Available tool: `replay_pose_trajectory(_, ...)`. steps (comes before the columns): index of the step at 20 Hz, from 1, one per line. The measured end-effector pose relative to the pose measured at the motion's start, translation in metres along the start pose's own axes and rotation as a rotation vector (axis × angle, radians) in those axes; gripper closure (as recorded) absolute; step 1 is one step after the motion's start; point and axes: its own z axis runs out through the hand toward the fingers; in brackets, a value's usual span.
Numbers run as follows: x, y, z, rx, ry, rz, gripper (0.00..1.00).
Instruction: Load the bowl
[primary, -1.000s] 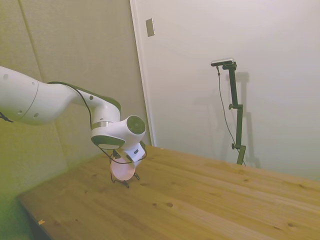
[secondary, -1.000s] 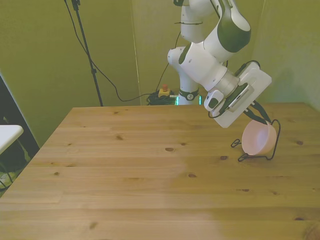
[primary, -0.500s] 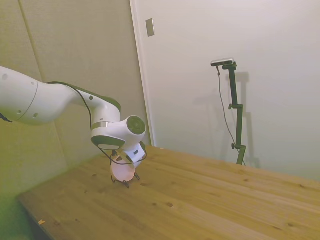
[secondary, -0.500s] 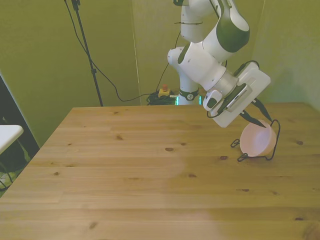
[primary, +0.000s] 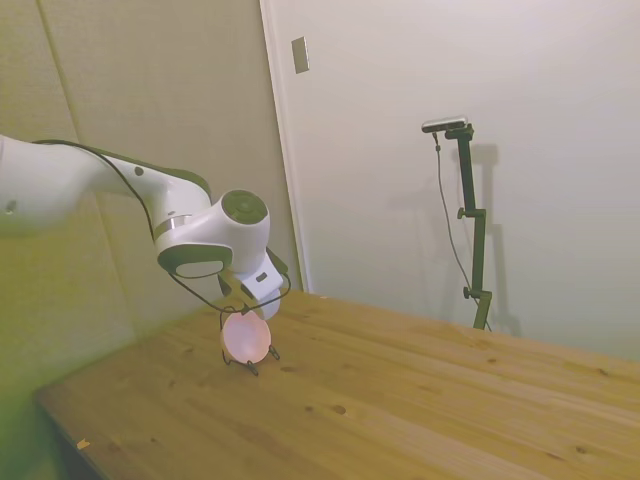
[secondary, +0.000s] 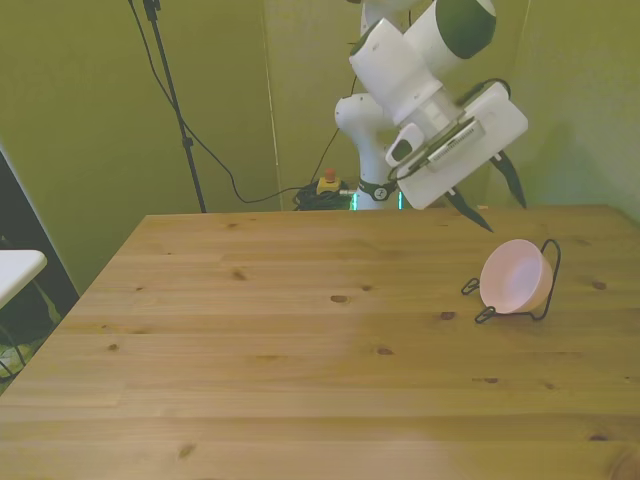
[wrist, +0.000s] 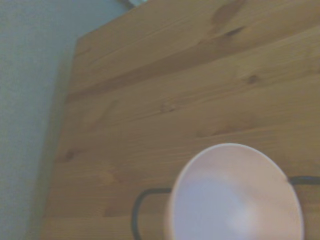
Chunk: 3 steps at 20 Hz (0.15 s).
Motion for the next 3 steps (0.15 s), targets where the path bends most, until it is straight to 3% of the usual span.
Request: replay_pose_trajectory(3, 0.0, 0.013, -0.028, -0.039, 0.077, 0.047, 0.0)
